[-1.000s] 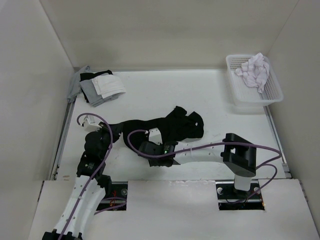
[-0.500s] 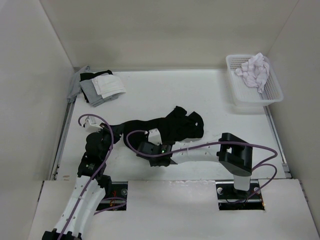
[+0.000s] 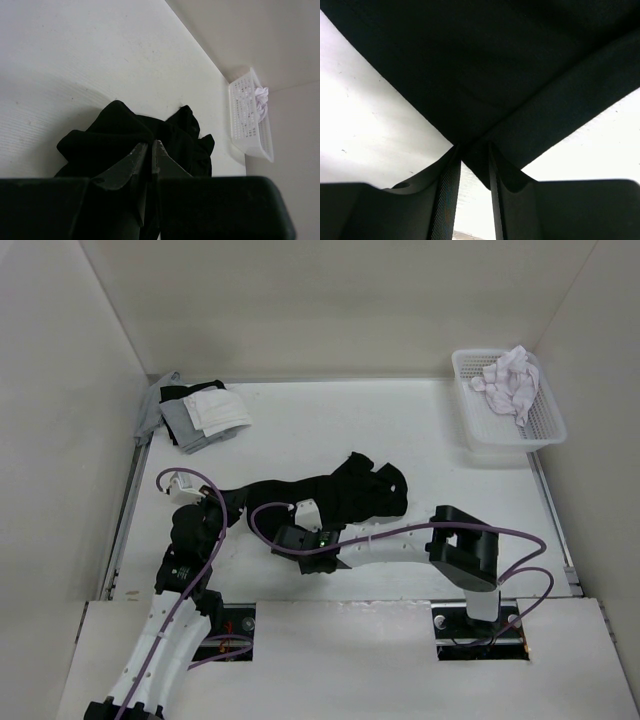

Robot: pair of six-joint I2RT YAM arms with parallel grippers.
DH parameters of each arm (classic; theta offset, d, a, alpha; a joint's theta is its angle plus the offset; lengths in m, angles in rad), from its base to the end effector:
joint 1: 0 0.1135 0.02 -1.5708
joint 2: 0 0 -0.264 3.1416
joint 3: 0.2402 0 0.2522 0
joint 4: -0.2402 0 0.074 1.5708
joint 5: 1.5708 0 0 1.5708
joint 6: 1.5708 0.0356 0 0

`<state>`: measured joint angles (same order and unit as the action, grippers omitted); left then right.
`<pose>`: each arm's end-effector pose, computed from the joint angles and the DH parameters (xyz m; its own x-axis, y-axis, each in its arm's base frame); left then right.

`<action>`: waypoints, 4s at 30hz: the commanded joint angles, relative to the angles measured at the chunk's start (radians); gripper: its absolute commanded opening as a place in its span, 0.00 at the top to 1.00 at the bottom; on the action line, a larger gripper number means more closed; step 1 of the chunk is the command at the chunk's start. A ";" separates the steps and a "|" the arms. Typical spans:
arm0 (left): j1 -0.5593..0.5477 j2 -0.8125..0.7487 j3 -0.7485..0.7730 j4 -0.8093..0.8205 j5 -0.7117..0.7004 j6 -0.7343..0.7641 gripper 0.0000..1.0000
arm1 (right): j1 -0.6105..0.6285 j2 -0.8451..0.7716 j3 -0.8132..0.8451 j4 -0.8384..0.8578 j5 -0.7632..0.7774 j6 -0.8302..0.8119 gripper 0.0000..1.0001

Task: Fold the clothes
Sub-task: Flatten the tank top out

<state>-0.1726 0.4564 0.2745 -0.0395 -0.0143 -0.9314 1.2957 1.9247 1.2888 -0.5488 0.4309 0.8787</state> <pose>0.1397 -0.0238 0.2205 -0.2559 -0.7699 -0.5847 -0.0793 0.6195 -0.7810 0.1187 0.3658 0.1654 -0.8009 -0.2624 -0.5382 -0.3370 0.9405 0.0430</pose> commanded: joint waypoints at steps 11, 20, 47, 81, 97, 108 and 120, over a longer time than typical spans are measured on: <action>-0.003 0.004 -0.011 0.062 0.008 -0.003 0.96 | -0.013 -0.019 -0.011 0.016 0.006 0.023 0.87; 0.005 0.007 0.003 0.062 0.013 -0.006 0.96 | -0.008 -0.154 -0.097 0.039 0.075 0.049 0.93; 0.040 -0.091 0.072 -0.045 0.036 -0.058 0.97 | -0.049 -0.911 -0.742 0.368 -0.054 0.173 0.93; -0.020 -0.124 0.002 -0.112 0.020 0.025 0.97 | -0.013 -0.693 -0.743 0.254 -0.063 0.347 0.62; -0.012 -0.050 0.230 -0.002 0.011 -0.044 0.99 | 0.029 -1.015 -0.495 0.106 0.187 0.150 1.00; 0.054 0.102 1.020 0.006 -0.113 0.049 0.99 | 0.132 -1.000 0.477 0.025 0.525 -0.571 1.00; 0.111 0.232 1.226 -0.045 -0.121 0.100 0.99 | 0.109 -0.748 0.818 0.227 0.545 -0.997 1.00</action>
<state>-0.0719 0.6384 1.5604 -0.0494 -0.1055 -0.8551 1.4498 1.1332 2.1586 -0.3630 0.9619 0.0078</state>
